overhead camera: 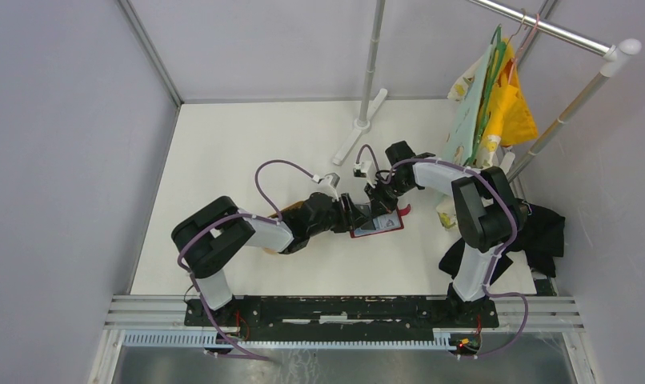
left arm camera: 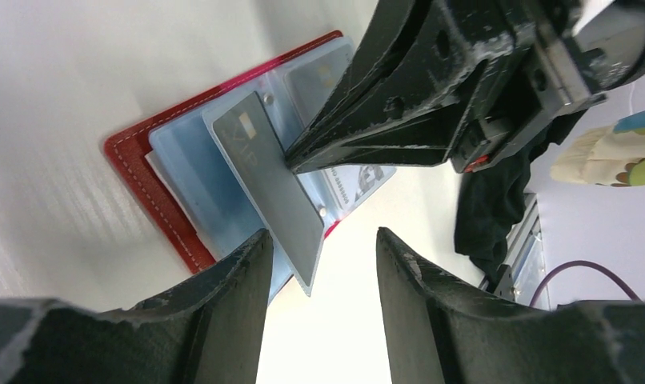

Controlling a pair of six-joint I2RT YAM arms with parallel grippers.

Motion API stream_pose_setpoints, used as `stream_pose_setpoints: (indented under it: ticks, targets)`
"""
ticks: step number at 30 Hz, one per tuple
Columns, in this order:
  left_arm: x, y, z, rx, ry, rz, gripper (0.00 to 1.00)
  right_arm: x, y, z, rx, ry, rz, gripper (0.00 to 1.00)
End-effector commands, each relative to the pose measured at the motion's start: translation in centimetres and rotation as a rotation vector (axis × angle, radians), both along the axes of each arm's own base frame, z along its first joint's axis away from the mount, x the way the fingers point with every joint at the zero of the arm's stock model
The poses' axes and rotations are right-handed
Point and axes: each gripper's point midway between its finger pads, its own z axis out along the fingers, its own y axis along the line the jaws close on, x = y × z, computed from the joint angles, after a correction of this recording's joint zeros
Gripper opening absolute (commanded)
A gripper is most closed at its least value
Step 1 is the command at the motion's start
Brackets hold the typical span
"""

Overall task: Put the credit cards into the card holder
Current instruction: Turn over the card slot in the card holder.

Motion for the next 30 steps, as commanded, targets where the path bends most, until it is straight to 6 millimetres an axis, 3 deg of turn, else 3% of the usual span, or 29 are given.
stream_pose_setpoints:
  ticks: [1,19,30]
  targets:
    - [0.8,-1.1,3.5,-0.127,-0.060,0.004,0.57,0.3,0.0,0.2,-0.013,-0.018,-0.001,0.04]
    - [1.5,-4.0,4.1,-0.177,-0.075,-0.077,0.58,3.2,-1.3,4.5,0.004,-0.197,-0.071,0.07]
    - [1.2,-5.8,4.3,-0.227,-0.070,-0.145,0.67,5.3,-3.6,9.3,0.077,-0.355,-0.180,0.11]
